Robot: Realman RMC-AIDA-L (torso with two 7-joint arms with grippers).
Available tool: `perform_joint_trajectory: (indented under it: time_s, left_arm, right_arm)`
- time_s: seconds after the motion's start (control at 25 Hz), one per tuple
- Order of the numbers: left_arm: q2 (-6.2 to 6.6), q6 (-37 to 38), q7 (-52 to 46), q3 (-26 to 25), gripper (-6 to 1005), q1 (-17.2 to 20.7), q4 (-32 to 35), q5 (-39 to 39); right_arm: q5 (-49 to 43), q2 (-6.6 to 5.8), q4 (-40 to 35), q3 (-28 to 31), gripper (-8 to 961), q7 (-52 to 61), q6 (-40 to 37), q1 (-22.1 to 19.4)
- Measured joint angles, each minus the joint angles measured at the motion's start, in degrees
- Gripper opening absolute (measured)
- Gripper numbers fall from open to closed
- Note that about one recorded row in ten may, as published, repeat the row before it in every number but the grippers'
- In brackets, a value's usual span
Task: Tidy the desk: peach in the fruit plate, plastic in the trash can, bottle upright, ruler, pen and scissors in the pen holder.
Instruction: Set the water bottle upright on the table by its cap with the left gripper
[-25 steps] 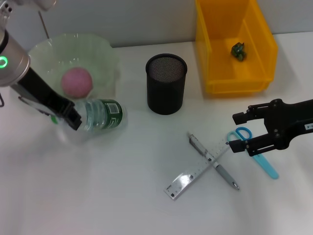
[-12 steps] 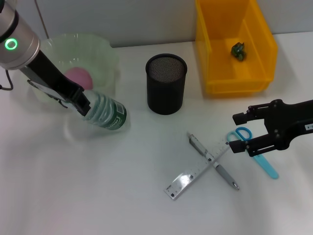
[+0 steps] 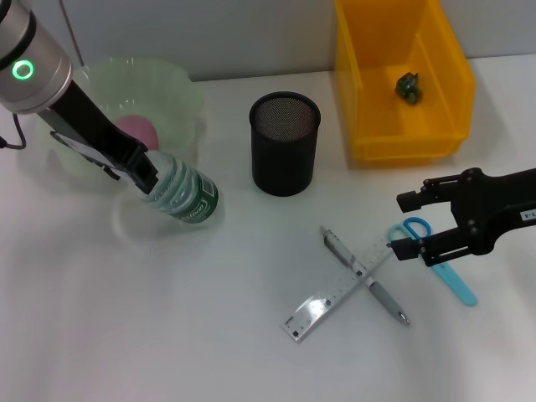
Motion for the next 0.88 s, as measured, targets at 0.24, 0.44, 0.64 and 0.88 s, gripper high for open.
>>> perform_joint_trajectory:
  time_s: [0.24,0.44,0.64,0.88]
  left_arm:
    - [0.0,0.0,0.0,0.1,437,-0.1,0.1,0.0]
    - [-0.07,0.0,0.1,0.2,436,-0.3,0.1,0.0]
    - [-0.09,-0.1,0.1,0.2,435,-0.7,0.0,0.0]
    - [-0.12,-0.2,0.1,0.2,433,-1.1,0.0,-0.1]
  right_arm:
    - [0.0,0.03,0.0,0.0,827,0.1,0.0,0.1]
    - [0.0,0.15,0.0,0.0,826,0.1,0.0,0.2]
    - [0.0,0.19,0.0,0.0,826,0.2,0.0,0.3]
    - [0.0,0.24,0.0,0.0,826,0.2,0.0,0.4]
